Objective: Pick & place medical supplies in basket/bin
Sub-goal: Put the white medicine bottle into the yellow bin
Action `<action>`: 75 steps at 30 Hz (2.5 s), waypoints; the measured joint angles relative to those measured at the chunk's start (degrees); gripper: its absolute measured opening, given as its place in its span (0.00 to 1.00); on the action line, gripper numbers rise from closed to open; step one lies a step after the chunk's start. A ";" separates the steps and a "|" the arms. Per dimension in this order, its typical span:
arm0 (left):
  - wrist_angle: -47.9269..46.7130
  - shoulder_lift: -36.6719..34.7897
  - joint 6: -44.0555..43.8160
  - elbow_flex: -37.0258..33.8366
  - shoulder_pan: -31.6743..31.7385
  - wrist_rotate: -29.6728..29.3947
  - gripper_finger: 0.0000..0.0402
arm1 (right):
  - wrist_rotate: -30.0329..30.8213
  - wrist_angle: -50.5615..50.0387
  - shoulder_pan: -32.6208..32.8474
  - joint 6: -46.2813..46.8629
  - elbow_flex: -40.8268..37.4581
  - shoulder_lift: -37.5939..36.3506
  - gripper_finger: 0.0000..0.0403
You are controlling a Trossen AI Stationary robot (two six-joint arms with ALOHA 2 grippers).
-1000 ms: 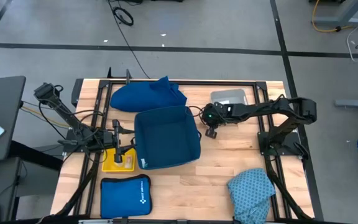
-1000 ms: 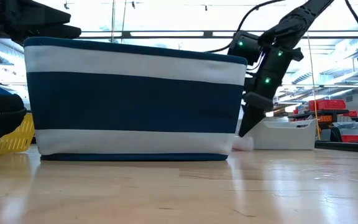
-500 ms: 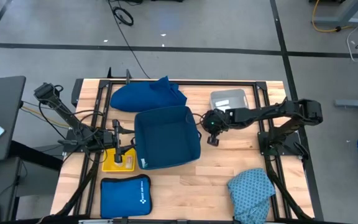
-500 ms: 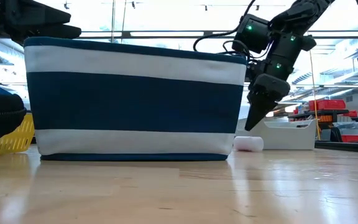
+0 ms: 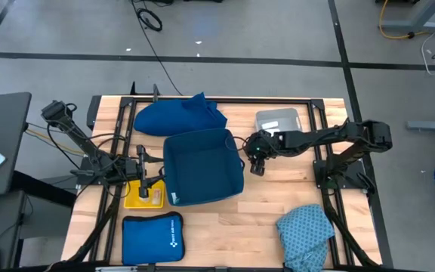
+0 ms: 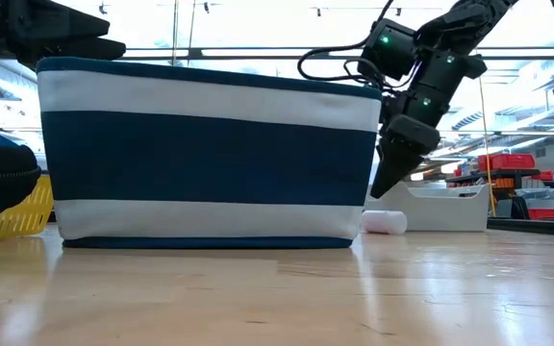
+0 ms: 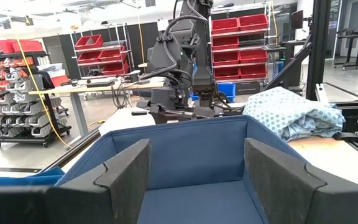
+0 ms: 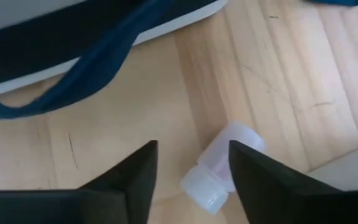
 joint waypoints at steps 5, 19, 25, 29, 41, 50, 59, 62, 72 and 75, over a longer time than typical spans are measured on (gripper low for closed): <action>0.00 0.00 0.00 0.00 0.00 0.00 0.65 | 0.06 -0.39 0.00 -0.15 0.07 1.29 0.58; 0.62 0.00 0.20 0.00 0.00 0.11 0.65 | 5.38 -1.84 -0.55 0.39 0.22 7.35 0.58; 0.65 -0.02 0.20 0.00 0.01 0.07 0.65 | 10.58 -6.32 0.17 3.93 2.22 5.68 0.58; 0.42 -0.01 0.20 0.00 0.02 0.02 0.65 | 10.50 -10.44 -0.26 6.36 3.08 5.51 0.58; -0.21 -0.02 0.17 0.00 -0.01 0.13 0.65 | 10.85 -13.74 -0.22 -1.61 2.50 5.51 0.58; -0.22 -0.02 0.15 0.00 -0.02 0.17 0.65 | 8.99 -9.88 -0.22 -10.09 -0.85 5.53 0.58; -0.19 -0.02 0.16 0.00 -0.02 0.18 0.65 | 4.53 -8.36 -0.12 -4.10 -0.85 5.53 0.39; -0.01 0.00 0.17 0.00 -0.02 0.27 0.65 | 4.29 -8.31 0.78 -0.61 -0.83 5.51 0.32; 2.72 0.00 0.72 0.00 1.35 3.25 0.65 | 3.51 -8.54 8.03 7.87 1.78 5.55 0.32; 2.85 -0.01 0.38 0.00 2.27 4.43 0.65 | 5.80 -11.40 10.47 9.16 4.51 5.57 0.32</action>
